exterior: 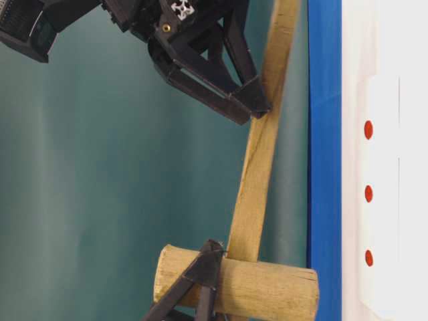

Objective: Hit the mark with a hammer.

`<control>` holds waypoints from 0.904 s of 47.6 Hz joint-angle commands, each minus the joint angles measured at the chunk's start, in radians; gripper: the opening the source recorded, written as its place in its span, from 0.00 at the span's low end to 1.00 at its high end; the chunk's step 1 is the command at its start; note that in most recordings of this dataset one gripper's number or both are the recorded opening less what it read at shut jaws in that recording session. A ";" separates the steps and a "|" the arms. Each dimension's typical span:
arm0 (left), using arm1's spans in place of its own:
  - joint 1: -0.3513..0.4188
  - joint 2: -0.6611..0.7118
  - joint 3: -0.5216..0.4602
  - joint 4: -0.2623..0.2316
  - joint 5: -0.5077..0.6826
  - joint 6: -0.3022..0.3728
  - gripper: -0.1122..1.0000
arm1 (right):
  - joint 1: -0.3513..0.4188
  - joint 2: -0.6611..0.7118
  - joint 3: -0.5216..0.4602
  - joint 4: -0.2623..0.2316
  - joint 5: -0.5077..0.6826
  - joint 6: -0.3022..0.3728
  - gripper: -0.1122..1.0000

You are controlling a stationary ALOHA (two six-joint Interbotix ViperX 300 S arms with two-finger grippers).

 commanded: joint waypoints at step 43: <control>0.002 -0.032 -0.028 -0.003 0.023 -0.960 0.51 | 0.012 0.098 -0.084 -0.061 -0.095 -0.164 0.86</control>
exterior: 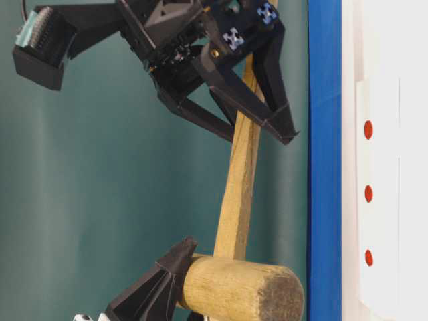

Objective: Hit the mark with a hammer.

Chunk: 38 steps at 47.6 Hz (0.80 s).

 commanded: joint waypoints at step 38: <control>0.008 -0.015 -0.052 0.003 0.058 0.006 0.52 | 0.002 -0.015 -0.021 -0.002 0.052 -0.021 0.18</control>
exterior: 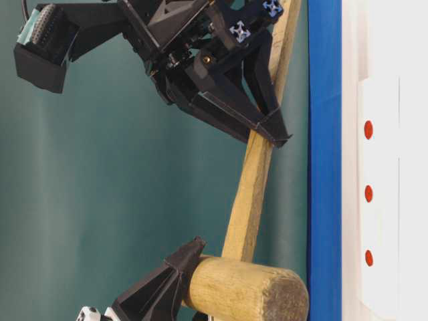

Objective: Hit the mark with a hammer.

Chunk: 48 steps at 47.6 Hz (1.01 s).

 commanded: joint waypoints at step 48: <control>0.000 -0.222 0.135 0.005 0.097 0.150 0.87 | 0.003 -0.199 0.137 0.179 0.005 0.029 0.18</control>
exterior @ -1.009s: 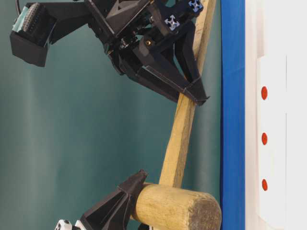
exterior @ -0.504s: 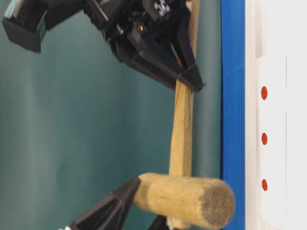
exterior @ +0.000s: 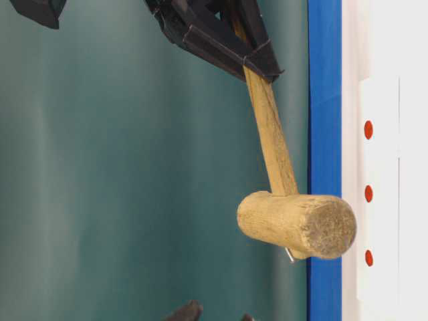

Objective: Hit the mark with a hammer.
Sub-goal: 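Lower the mallet with the right gripper onto the cloth below the board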

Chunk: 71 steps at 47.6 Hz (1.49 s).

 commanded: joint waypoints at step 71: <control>-0.003 -0.040 0.018 0.002 -0.006 0.888 0.85 | 0.400 0.466 -0.351 0.354 -0.166 0.005 0.18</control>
